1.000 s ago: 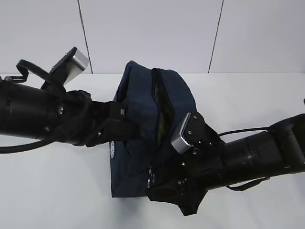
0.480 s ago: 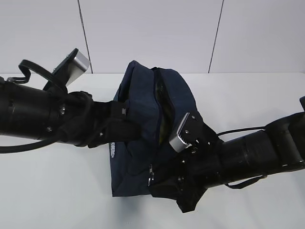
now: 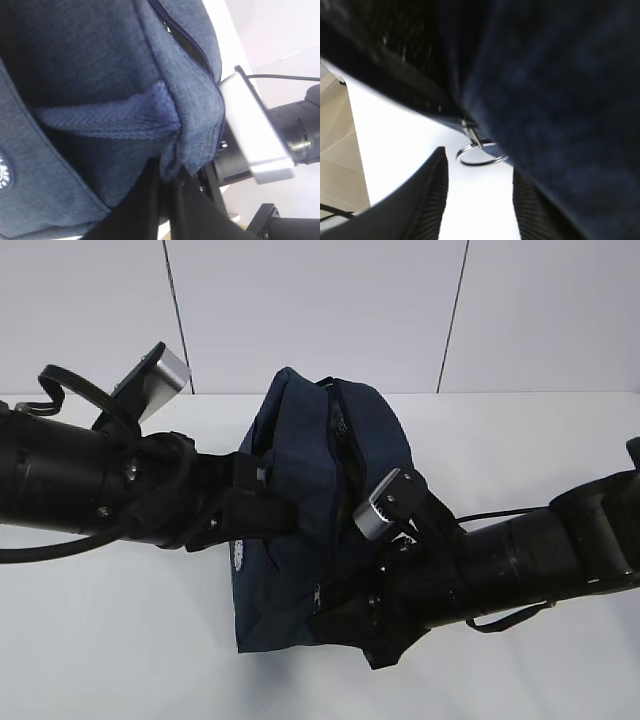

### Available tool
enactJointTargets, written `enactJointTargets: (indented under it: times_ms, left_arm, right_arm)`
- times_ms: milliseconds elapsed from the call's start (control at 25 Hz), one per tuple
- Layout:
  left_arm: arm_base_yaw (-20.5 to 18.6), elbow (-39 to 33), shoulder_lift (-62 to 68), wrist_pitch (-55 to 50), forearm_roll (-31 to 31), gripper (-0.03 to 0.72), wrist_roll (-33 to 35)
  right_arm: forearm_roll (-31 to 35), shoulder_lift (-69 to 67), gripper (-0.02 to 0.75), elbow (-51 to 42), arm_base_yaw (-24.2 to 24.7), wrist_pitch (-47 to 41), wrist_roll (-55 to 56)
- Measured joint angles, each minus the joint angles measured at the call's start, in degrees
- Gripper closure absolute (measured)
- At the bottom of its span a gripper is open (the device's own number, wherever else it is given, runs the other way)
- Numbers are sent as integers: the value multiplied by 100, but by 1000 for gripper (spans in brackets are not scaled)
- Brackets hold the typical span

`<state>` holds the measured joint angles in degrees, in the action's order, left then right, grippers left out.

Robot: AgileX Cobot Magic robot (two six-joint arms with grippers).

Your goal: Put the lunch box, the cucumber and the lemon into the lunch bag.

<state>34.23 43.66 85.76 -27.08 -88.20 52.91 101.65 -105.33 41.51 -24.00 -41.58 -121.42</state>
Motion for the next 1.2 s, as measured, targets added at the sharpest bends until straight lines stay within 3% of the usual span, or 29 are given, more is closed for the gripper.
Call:
enactJointTargets:
  times_ms: [320,760,1200]
  left_arm:
    - [0,0,0,-13,0,691,0]
    - [0,0,0,-49,0,691,0]
    - [0,0,0,-49,0,692,0]
  right_arm:
    - [0,-19,404,131,-234,-177,272]
    - [0,-19,405,131,-335,627,262]
    - [0,-24,463,246,-335,270,262]
